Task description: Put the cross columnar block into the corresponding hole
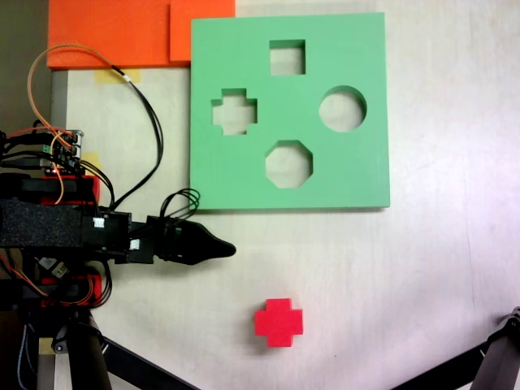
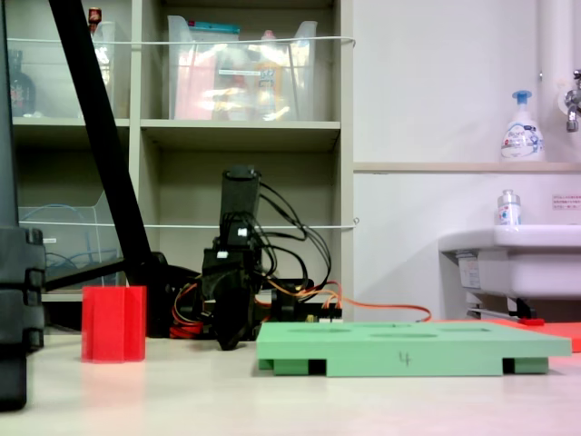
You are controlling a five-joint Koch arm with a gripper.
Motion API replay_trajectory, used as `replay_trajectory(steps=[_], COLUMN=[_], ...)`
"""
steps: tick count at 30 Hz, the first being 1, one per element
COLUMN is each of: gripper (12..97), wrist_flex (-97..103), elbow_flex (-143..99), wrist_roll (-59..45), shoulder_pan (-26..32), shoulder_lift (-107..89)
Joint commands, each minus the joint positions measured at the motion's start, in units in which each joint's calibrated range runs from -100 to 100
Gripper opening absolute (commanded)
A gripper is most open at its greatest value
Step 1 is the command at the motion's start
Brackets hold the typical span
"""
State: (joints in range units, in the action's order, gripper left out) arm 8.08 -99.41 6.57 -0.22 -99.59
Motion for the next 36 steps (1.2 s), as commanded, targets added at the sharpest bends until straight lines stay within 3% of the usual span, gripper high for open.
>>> replay_trajectory(steps=[1, 20, 26, 29, 32, 36], gripper=[49.3, 46.5, 49.8, 50.3, 49.8, 45.3], wrist_flex=[3.33, 2.85, 2.56, 2.85, 3.33, 2.37], elbow_flex=[-0.59, -0.59, -0.59, -0.59, -0.59, -0.59], wrist_roll=[-0.34, 0.34, 4.69, 7.42, 19.29, 23.05], shoulder_pan=[0.05, -0.05, -1.42, -5.47, -6.89, -9.96], shoulder_lift=[0.29, 0.01, -0.13, -0.13, -0.13, -0.13])
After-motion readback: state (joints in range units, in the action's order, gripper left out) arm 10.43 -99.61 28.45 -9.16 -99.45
